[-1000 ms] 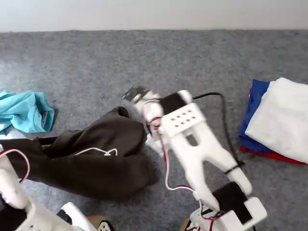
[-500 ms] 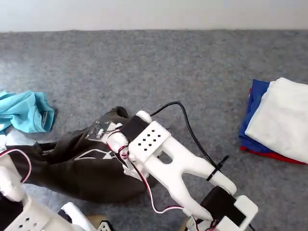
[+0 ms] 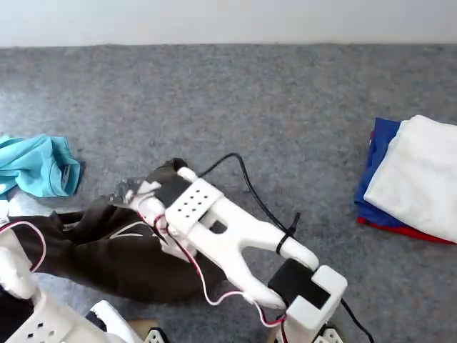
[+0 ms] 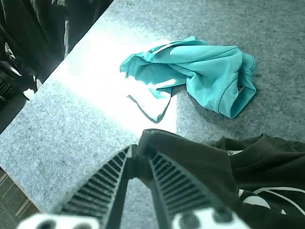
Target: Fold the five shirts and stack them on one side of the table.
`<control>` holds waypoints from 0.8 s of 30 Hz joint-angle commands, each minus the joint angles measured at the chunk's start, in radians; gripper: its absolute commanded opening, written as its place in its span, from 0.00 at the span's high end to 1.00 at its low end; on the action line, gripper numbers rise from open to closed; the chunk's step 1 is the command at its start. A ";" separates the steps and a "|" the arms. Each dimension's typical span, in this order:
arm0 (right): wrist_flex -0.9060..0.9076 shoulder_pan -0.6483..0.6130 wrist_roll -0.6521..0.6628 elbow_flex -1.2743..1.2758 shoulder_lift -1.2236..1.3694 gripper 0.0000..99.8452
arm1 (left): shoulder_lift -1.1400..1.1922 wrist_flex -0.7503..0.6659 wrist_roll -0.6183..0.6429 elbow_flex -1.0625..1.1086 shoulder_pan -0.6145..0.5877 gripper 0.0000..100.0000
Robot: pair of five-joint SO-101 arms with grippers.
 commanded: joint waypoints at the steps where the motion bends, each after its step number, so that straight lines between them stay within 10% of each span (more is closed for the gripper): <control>1: 0.061 0.042 -0.014 -0.169 0.010 0.78 | -0.008 -0.017 -0.003 -0.004 -0.003 0.99; 24: 0.269 -0.096 -0.077 -0.307 0.232 0.78 | -0.008 -0.043 -0.005 0.064 -0.002 0.99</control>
